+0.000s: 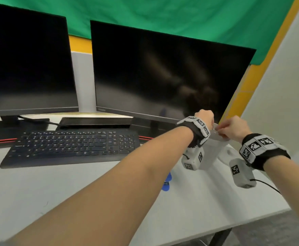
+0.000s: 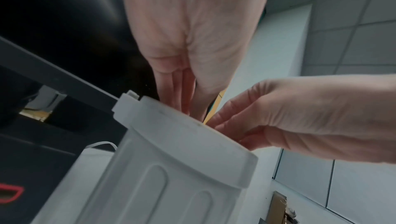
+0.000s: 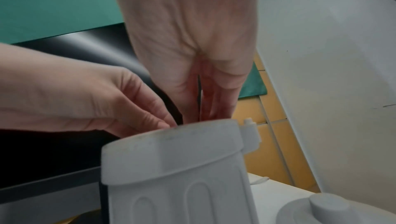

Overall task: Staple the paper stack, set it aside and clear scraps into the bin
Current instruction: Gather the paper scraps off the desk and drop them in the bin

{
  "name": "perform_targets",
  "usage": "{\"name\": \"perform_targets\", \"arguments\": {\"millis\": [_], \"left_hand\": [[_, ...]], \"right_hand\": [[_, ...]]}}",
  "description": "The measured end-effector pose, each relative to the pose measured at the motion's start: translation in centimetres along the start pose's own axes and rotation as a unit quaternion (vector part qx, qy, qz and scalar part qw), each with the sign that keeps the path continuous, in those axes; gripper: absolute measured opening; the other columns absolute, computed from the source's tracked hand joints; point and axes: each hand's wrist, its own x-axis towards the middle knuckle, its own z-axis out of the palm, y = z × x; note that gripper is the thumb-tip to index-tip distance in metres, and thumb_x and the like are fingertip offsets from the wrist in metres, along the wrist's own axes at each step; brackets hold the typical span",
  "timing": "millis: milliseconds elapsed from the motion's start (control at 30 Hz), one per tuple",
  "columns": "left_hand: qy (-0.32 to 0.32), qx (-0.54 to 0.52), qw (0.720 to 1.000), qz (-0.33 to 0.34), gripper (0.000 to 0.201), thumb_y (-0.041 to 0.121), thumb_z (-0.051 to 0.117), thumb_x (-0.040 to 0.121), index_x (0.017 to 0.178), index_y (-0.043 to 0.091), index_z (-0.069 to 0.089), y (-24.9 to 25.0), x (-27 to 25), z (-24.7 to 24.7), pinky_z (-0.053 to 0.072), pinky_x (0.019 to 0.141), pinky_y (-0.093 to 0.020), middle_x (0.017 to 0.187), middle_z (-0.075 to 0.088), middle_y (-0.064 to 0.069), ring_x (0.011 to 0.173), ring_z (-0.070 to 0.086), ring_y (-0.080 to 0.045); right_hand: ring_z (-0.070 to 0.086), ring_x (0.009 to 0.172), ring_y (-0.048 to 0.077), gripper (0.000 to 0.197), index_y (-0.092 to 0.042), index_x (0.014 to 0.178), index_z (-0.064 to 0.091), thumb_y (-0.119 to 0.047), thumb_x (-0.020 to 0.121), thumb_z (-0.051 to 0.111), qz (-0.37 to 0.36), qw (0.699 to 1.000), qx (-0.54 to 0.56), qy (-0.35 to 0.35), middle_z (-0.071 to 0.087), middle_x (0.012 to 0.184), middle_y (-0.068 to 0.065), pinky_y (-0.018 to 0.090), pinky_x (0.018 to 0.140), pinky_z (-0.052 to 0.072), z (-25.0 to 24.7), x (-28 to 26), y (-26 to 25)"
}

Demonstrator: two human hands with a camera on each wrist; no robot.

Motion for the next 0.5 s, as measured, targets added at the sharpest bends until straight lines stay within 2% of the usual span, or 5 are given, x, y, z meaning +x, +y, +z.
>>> {"name": "perform_targets", "arguments": {"millis": [100, 200, 267, 400, 500], "left_hand": [[0.002, 0.013, 1.000, 0.022, 0.023, 0.007, 0.059, 0.088, 0.104, 0.013, 0.073, -0.6, -0.2, -0.3, 0.053, 0.089, -0.033, 0.114, 0.068, -0.010, 0.105, 0.064, -0.030], [0.010, 0.016, 0.999, 0.045, 0.020, 0.012, 0.056, 0.090, 0.101, 0.017, 0.072, -1.2, -0.7, -1.2, 0.057, 0.083, -0.035, 0.092, 0.068, -0.005, 0.091, 0.070, -0.026], [0.017, 0.028, 0.998, 0.062, 0.021, 0.017, 0.054, 0.090, 0.103, 0.021, 0.071, -1.5, -1.2, -2.0, 0.058, 0.082, -0.034, 0.087, 0.066, -0.001, 0.088, 0.070, -0.023], [0.009, 0.056, 0.995, 0.085, 0.029, 0.007, 0.056, 0.087, 0.111, 0.019, 0.069, -2.6, -1.9, -3.4, 0.054, 0.088, -0.030, 0.112, 0.066, -0.002, 0.104, 0.064, -0.020], [0.061, 0.012, 0.994, 0.087, 0.024, 0.012, 0.050, 0.094, 0.109, 0.016, 0.069, -3.9, -3.0, -4.3, 0.056, 0.088, -0.033, 0.106, 0.070, -0.005, 0.094, 0.069, -0.020]], "right_hand": [[0.062, 0.079, 0.027, 0.016, -0.008, 0.087, 0.074, 0.000, 0.083, 0.062, -0.015, 1.000, -0.001, 0.014, 0.066, 0.082, 0.012, 0.034, 0.078, 0.054, 0.8, 0.3, -0.1], [0.062, 0.070, 0.023, 0.008, -0.013, 0.087, 0.070, -0.011, 0.086, 0.062, -0.030, 0.999, 0.002, 0.032, 0.067, 0.074, 0.008, 0.032, 0.071, 0.054, 1.0, 0.2, -0.7], [0.060, 0.078, 0.023, 0.011, -0.012, 0.092, 0.069, -0.009, 0.086, 0.060, -0.045, 0.999, -0.016, 0.022, 0.065, 0.079, 0.006, 0.031, 0.075, 0.051, 1.0, 0.0, -1.1], [0.062, 0.079, 0.025, 0.016, -0.008, 0.102, 0.064, -0.005, 0.087, 0.059, -0.066, 0.995, 0.026, 0.068, 0.064, 0.084, 0.008, 0.031, 0.072, 0.049, 0.7, -0.9, -1.7], [0.065, 0.067, 0.022, 0.015, -0.013, 0.099, 0.062, -0.020, 0.094, 0.050, -0.068, 0.981, 0.136, 0.124, 0.068, 0.073, 0.008, 0.034, 0.070, 0.054, -0.2, -3.3, -1.9]]}}
